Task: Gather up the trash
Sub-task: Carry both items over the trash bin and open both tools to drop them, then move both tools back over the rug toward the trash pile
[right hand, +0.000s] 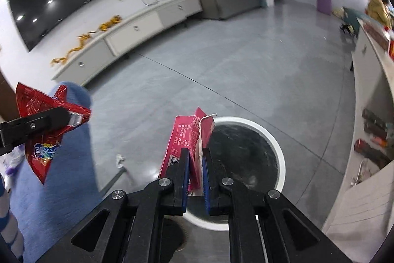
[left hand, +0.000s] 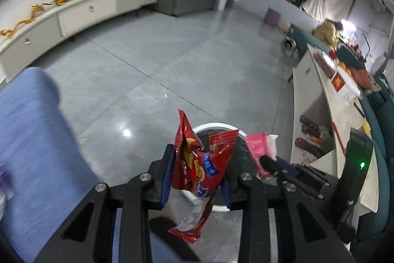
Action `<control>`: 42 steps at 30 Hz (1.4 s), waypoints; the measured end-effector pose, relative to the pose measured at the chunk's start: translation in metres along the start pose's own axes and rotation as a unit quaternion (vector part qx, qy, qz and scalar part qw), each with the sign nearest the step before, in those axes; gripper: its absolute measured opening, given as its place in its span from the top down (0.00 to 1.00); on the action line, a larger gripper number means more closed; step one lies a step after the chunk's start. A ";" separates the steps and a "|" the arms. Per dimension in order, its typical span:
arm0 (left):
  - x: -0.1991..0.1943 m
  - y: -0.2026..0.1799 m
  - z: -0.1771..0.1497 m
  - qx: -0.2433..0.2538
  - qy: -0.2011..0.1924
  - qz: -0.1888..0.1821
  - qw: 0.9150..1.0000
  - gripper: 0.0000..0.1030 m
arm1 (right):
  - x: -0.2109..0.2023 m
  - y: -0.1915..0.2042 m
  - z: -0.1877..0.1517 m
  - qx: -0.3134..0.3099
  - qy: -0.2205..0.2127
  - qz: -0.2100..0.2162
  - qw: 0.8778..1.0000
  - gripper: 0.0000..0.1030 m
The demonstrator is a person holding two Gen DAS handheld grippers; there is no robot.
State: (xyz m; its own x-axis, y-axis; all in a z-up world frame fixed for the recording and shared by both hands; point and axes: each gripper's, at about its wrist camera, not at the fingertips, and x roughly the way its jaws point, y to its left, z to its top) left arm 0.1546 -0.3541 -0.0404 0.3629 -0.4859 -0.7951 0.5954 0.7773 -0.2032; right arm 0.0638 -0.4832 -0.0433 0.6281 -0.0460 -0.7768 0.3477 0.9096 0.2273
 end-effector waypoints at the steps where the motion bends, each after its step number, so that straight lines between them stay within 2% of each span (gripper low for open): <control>1: 0.011 -0.005 0.002 0.001 0.008 -0.005 1.000 0.64 | 0.011 -0.005 0.003 0.009 0.006 -0.004 1.000 0.89; 3: 0.038 -0.012 0.009 -0.001 0.028 -0.019 0.999 0.60 | 0.024 -0.018 0.002 0.021 0.015 -0.013 1.000 0.88; 4: 0.048 -0.014 0.011 -0.002 0.034 -0.022 0.999 0.54 | 0.030 -0.023 0.002 0.027 0.019 -0.016 0.999 0.88; 5: 0.057 -0.015 0.013 -0.006 0.040 -0.025 0.999 0.45 | 0.036 -0.030 0.002 0.034 0.023 -0.020 0.999 0.85; 6: 0.068 -0.017 0.015 -0.012 0.045 -0.034 0.998 0.43 | 0.041 -0.034 0.001 0.040 0.027 -0.022 0.999 0.79; 9: 0.085 -0.021 0.018 -0.023 0.062 -0.052 0.996 0.41 | 0.049 -0.046 0.000 0.057 0.032 -0.034 0.997 0.67; 14: 0.090 -0.027 0.015 -0.019 0.066 -0.049 0.996 0.41 | 0.049 -0.059 -0.001 0.073 0.036 -0.045 0.996 0.67; 19: 0.074 -0.029 0.009 -0.021 0.047 -0.033 0.998 0.41 | 0.030 -0.056 -0.001 0.086 0.029 -0.048 0.995 0.66; 24: 0.027 -0.023 0.001 -0.040 -0.018 0.010 0.999 0.41 | 0.002 -0.041 0.006 0.076 0.008 -0.046 0.996 0.62; 28: -0.020 -0.015 -0.009 -0.060 -0.087 0.050 0.993 0.41 | -0.031 -0.010 0.014 0.045 -0.024 -0.044 0.998 0.57; 32: -0.074 -0.001 -0.025 -0.081 -0.149 0.086 0.982 0.39 | -0.068 0.030 0.018 0.000 -0.058 -0.033 0.998 0.51; 35: -0.113 0.013 -0.040 -0.094 -0.180 0.117 0.972 0.28 | -0.092 0.062 0.016 -0.031 -0.080 -0.018 0.996 0.47; 42: -0.197 0.042 -0.075 -0.106 -0.229 0.182 0.950 0.18 | -0.140 0.132 0.000 -0.096 -0.124 0.025 0.987 0.42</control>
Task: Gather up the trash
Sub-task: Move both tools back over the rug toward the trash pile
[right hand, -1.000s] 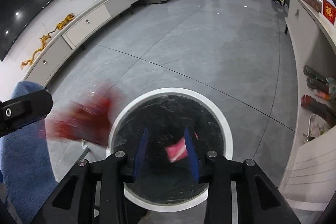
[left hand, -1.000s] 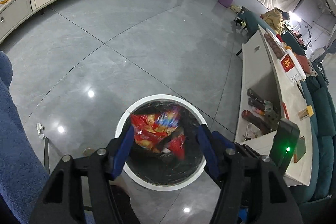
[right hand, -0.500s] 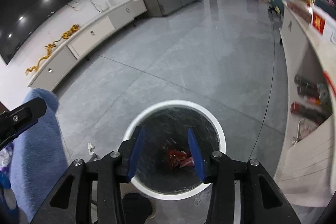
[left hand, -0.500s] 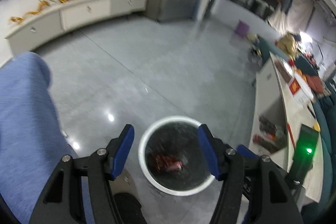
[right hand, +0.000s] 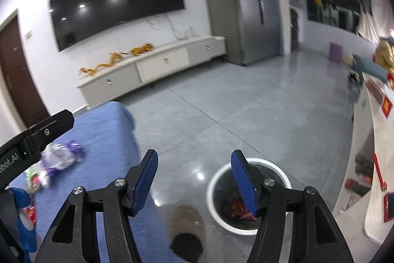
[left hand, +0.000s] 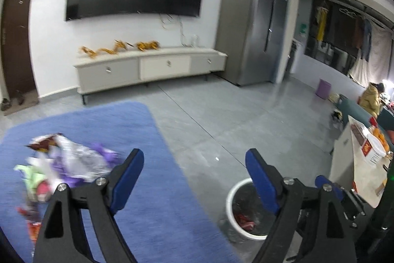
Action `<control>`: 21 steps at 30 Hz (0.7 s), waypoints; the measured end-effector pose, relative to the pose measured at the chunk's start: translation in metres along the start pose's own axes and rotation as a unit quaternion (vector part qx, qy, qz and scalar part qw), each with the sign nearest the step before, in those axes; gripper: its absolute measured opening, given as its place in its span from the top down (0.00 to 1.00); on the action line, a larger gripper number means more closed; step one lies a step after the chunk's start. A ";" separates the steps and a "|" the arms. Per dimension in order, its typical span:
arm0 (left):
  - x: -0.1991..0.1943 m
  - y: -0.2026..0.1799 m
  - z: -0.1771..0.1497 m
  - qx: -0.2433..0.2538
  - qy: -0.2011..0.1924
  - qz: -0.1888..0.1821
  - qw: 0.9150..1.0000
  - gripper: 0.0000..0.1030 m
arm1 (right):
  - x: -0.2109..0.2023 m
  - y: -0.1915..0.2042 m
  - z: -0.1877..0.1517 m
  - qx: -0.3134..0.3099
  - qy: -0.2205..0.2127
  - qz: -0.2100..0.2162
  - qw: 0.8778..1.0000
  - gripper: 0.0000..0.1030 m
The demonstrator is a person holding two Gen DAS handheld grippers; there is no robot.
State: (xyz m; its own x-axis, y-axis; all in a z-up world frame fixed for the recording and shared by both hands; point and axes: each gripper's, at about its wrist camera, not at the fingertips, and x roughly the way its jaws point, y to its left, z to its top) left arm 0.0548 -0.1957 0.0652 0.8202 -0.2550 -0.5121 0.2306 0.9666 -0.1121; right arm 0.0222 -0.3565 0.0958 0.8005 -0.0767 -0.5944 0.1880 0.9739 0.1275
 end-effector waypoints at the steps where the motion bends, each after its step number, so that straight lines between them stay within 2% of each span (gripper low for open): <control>1: -0.008 0.006 0.000 0.000 -0.007 0.007 1.000 0.17 | -0.006 0.011 0.000 -0.009 -0.006 0.005 1.000 0.41; 9: -0.071 0.066 -0.011 -0.018 -0.042 0.056 0.997 0.13 | -0.032 0.069 -0.007 -0.057 -0.036 0.031 0.997 0.36; 21: -0.108 0.143 -0.042 -0.059 -0.042 0.121 0.990 0.12 | -0.024 0.135 -0.037 -0.109 -0.026 0.066 0.991 0.34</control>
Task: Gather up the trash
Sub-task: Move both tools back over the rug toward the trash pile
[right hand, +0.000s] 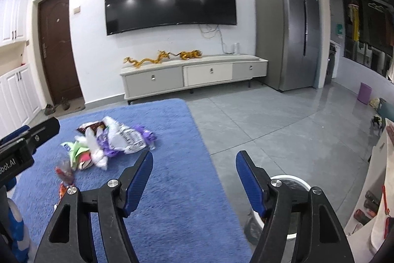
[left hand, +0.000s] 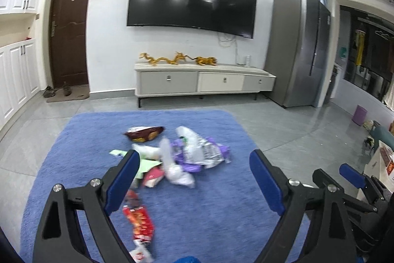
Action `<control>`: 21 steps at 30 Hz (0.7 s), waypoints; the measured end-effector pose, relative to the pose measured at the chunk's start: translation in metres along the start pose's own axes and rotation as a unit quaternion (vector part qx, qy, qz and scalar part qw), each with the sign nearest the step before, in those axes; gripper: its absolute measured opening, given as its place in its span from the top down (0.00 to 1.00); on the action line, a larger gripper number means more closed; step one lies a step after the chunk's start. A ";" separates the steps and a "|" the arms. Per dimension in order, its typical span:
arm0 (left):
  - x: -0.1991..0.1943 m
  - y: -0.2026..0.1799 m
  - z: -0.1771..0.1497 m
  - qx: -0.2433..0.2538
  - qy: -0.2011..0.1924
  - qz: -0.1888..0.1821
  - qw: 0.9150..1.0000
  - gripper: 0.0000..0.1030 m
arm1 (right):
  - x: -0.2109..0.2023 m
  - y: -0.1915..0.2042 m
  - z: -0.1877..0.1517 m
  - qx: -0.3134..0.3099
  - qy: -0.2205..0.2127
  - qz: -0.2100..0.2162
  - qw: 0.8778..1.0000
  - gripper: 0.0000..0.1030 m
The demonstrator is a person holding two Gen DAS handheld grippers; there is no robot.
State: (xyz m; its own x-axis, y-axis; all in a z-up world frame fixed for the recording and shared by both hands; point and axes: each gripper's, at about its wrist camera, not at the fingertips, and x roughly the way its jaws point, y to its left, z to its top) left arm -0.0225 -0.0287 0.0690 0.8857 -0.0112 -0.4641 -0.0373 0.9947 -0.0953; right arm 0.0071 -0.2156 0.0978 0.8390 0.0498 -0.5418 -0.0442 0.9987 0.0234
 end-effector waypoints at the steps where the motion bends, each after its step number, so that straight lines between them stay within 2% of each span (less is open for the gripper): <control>1: 0.001 0.005 -0.001 -0.002 0.002 0.003 1.000 0.12 | 0.001 0.004 -0.003 -0.004 0.004 0.001 1.000 0.34; 11: 0.029 0.027 -0.022 -0.008 0.042 0.022 0.999 0.11 | 0.026 0.022 -0.019 -0.025 0.042 0.003 0.999 0.34; 21: 0.043 0.036 -0.033 -0.003 0.055 0.024 0.998 0.11 | 0.042 0.023 -0.027 -0.032 0.066 0.001 0.997 0.34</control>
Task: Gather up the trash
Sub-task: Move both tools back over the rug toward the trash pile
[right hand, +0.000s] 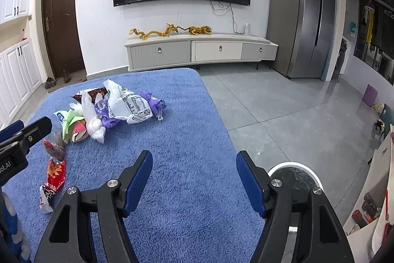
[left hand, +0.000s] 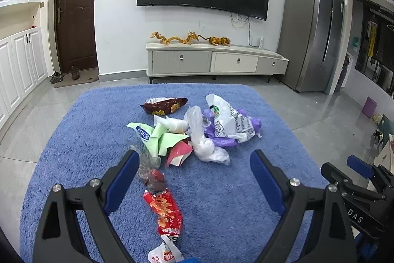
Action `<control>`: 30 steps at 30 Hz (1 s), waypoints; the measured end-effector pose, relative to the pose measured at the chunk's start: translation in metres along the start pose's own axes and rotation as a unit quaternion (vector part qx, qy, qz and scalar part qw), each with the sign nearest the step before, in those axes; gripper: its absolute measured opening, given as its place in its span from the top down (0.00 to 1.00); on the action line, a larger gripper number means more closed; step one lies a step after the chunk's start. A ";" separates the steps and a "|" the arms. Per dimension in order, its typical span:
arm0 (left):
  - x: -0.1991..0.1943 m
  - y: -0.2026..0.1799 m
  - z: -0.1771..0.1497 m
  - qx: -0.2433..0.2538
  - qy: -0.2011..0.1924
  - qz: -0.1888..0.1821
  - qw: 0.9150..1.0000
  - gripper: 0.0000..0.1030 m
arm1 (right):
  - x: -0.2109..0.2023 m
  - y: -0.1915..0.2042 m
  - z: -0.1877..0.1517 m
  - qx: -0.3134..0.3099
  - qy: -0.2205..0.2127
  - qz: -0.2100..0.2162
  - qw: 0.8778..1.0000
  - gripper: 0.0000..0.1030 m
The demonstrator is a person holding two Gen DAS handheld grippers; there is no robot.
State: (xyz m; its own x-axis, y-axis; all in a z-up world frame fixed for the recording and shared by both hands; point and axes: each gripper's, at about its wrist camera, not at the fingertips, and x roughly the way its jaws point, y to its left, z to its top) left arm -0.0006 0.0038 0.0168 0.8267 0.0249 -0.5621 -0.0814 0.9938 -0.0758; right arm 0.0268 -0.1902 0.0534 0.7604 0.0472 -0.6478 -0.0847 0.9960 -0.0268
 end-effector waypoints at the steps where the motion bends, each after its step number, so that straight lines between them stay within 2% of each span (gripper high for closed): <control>1: 0.001 0.001 -0.001 0.000 0.001 0.001 1.000 0.11 | 0.002 0.001 -0.001 0.000 0.002 0.000 1.000 0.34; 25: 0.002 0.020 -0.009 0.003 0.007 0.009 1.000 0.11 | 0.010 0.013 -0.004 -0.017 0.018 0.006 1.000 0.32; 30: -0.003 0.038 -0.009 -0.004 0.000 0.023 1.000 0.11 | 0.005 0.012 -0.004 -0.017 0.015 0.004 1.000 0.32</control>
State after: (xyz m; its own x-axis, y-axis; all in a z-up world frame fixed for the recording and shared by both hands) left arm -0.0113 0.0402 0.0078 0.8215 0.0704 -0.5658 -0.1237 0.9907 -0.0565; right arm 0.0272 -0.1780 0.0467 0.7404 0.0530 -0.6701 -0.1132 0.9925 -0.0466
